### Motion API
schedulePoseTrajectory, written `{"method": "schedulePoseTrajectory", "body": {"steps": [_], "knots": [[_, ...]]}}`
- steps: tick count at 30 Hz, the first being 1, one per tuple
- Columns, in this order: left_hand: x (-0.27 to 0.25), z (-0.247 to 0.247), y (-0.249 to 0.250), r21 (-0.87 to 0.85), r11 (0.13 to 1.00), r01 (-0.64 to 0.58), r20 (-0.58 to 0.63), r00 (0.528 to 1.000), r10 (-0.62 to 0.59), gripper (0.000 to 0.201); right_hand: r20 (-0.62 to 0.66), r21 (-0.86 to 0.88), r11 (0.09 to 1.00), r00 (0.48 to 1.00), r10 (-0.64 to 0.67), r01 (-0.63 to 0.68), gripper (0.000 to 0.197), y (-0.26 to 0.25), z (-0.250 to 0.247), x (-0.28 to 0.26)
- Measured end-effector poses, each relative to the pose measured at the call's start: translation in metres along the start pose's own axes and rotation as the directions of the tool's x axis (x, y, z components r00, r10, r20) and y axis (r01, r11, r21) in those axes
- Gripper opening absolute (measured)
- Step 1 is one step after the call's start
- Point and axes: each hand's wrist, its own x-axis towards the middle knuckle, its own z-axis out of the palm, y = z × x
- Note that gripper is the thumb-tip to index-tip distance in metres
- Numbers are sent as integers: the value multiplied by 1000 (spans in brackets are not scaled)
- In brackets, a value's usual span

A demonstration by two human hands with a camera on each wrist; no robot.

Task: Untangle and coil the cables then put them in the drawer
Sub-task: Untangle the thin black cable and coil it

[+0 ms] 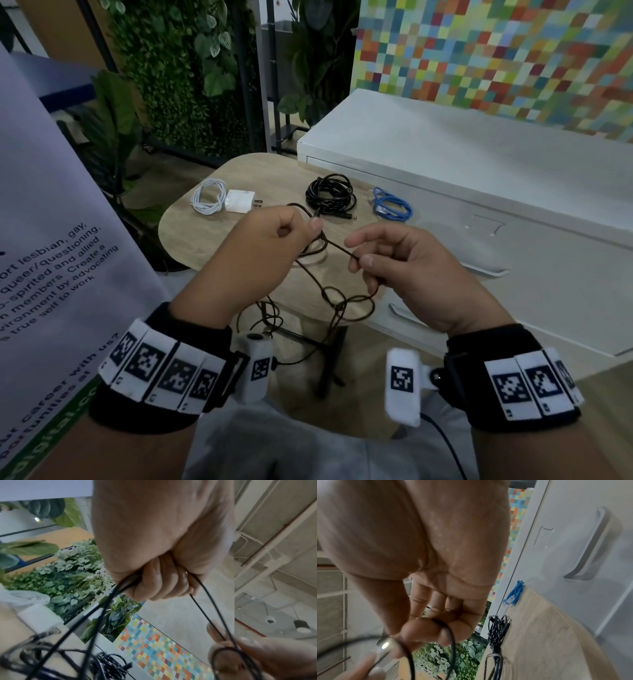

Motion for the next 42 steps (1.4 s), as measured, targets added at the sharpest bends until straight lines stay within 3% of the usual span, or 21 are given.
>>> {"method": "schedulePoseTrajectory", "body": {"steps": [5, 8, 11, 14, 16, 22, 25, 27, 31, 34, 38, 42], "knots": [[3, 2, 3, -390, 915, 107, -76, 986, -148, 48, 97, 19, 1000, 995, 18, -20, 24, 2, 9, -4], [1, 7, 3, -426, 898, 109, -31, 990, -135, 46, -12, -265, 961, 997, 80, -81, 14, 0, 10, 1], [-3, 4, -1, -333, 940, 72, 12, 997, -72, 41, -122, -439, 890, 990, 77, -123, 7, -3, 9, 5], [-6, -5, 4, -49, 997, 57, 196, 980, -47, 22, -206, -206, 970, 975, 83, -126, 19, -3, 8, 3], [-10, -7, 7, 106, 992, 68, 331, 938, -100, 33, -201, -16, 993, 973, 112, -118, 20, -6, 11, 2], [-11, 8, 5, 216, 972, 92, 434, 883, -180, 30, -152, 136, 990, 987, 57, -36, 18, -16, 17, 1], [-11, 12, 6, 337, 941, 38, 438, 878, -192, 17, -155, 132, 991, 988, 14, 7, 16, -19, 19, 3], [-11, 12, 5, 327, 944, 37, 446, 875, -189, 14, -188, 114, 992, 982, -25, 47, 14, -19, 18, 4], [-12, 4, 10, 128, 987, 94, 397, 908, -137, 19, -336, 83, 989, 938, -91, 126, 18, -12, 9, 8], [-11, -1, 11, -24, 994, 103, 280, 956, -93, 21, -388, 16, 997, 919, -67, 79, 21, -5, 4, 8], [-8, 1, 10, -136, 988, 76, 164, 985, -53, 22, -290, 1, 1000, 957, -16, 17, 19, -9, 8, 3], [-5, 6, 6, -148, 987, 63, 168, 985, -38, 17, -204, -140, 990, 978, -45, 16, 15, -12, 14, 4]]}}
